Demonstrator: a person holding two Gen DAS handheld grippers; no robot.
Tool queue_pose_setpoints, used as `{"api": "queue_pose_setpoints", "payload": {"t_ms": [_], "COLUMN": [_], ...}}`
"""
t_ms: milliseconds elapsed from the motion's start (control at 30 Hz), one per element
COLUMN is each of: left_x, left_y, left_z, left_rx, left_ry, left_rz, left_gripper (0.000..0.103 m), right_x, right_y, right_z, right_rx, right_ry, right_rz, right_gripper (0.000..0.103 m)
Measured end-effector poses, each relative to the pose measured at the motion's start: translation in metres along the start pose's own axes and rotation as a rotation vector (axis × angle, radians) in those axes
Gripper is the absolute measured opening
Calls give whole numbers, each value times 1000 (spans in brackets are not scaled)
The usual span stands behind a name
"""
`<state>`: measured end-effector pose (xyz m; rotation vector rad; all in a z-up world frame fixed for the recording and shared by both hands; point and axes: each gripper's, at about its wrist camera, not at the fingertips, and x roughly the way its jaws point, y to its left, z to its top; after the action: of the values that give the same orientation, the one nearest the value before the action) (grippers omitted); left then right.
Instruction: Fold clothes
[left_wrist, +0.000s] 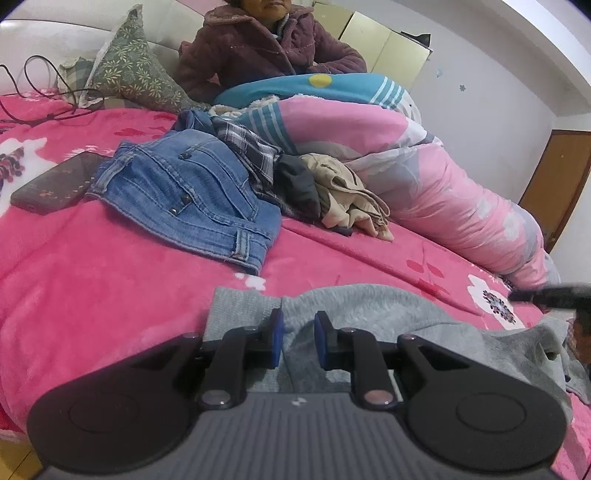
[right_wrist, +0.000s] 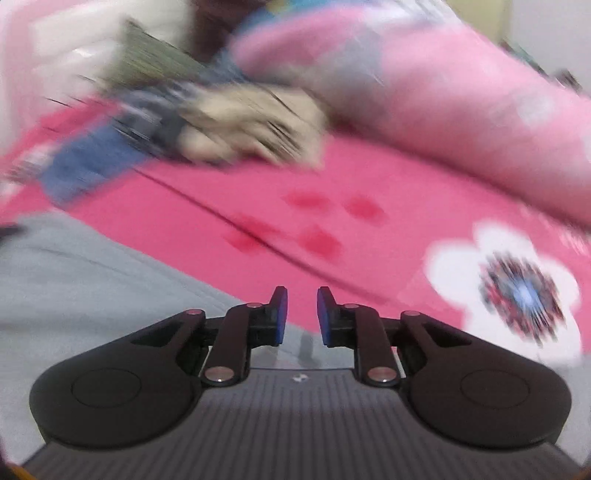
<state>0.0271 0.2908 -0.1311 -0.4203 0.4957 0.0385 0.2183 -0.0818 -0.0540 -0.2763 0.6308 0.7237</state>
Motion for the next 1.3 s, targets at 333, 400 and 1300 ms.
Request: {"api": "queue_pose_setpoints", "payload": {"t_ms": [333, 400, 1300], "left_x": [1, 1, 58], "left_y": [-11, -15, -94], "left_z": [-4, -4, 3], "left_rx": [86, 112, 287], "left_ry": [-5, -4, 90], "left_rz": [69, 82, 264], "left_gripper": [19, 19, 43], "right_x": [140, 161, -162], "right_y": [142, 123, -49], "right_z": [27, 30, -188], "right_rx": [-241, -10, 632], "right_ry": [104, 96, -387], "right_rz": [422, 371, -114], "right_gripper": [27, 27, 40]}}
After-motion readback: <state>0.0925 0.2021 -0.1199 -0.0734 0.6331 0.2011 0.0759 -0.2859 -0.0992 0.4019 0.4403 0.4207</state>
